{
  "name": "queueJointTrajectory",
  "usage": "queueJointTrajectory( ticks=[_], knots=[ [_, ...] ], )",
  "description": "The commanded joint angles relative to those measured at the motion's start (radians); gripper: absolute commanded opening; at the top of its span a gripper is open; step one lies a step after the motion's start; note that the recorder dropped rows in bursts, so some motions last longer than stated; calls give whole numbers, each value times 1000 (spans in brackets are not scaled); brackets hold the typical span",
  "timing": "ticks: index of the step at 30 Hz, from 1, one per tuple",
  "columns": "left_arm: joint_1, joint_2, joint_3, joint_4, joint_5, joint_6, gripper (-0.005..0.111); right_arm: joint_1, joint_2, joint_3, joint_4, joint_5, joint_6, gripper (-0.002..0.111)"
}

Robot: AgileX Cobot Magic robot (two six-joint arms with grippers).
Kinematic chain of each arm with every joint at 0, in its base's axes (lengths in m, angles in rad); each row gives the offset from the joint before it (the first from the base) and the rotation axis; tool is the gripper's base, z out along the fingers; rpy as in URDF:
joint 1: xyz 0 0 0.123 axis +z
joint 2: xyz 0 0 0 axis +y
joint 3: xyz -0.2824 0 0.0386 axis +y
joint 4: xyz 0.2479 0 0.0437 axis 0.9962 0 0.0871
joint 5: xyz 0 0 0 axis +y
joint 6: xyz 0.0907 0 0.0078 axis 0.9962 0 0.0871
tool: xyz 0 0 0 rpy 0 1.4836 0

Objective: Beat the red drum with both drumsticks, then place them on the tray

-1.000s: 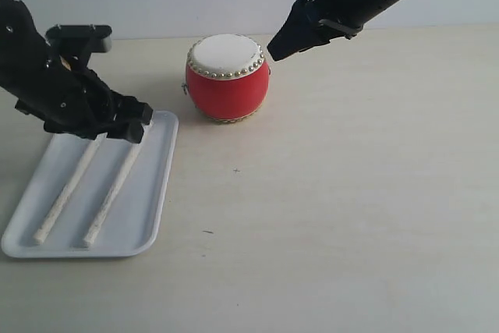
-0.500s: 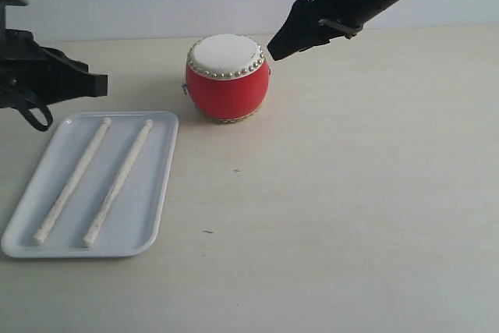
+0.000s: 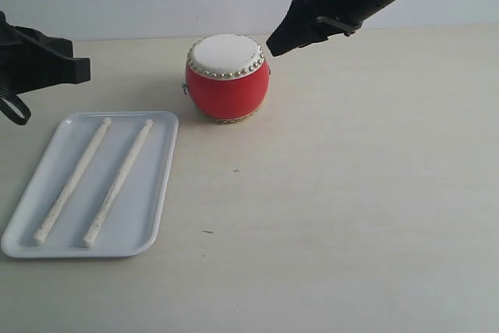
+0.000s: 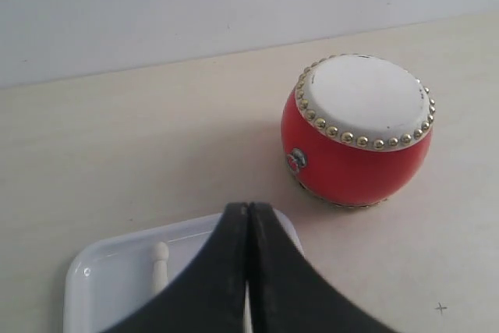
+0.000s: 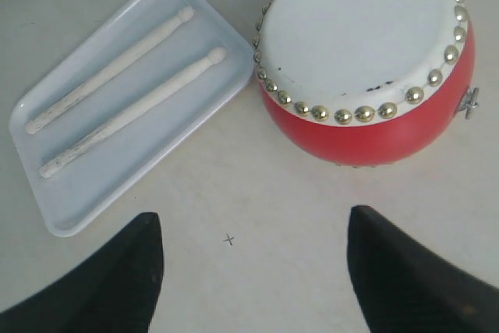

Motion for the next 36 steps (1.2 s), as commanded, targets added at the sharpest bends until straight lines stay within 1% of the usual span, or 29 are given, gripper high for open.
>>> queueJointTrajectory(
  ticks=[1, 15, 20, 22, 24, 29, 31, 36],
  knots=[
    [-1, -6, 5, -2, -11, 0, 1, -3, 0, 2, 12, -6, 0, 64],
    [0, -9, 5, -2, -11, 0, 1, -3, 0, 2, 12, -6, 0, 64],
    [3, -103, 5, -2, -1, 7, 1, -3, 0, 2, 12, -6, 0, 64],
    [11, -173, 5, -2, 12, 34, 1, -3, 0, 2, 12, -6, 0, 64],
    [28, -251, 5, -2, 64, 39, 1, -3, 0, 2, 12, -6, 0, 64],
    [116, -503, 11, -10, 286, 17, 1, -3, 0, 2, 12, -6, 0, 64],
    [158, -616, 32, -11, 311, 12, 1, -3, 0, 2, 12, -6, 0, 64],
    [247, -882, 127, -11, 322, 12, 1, -3, 0, 2, 12, -6, 0, 64]
  ],
)
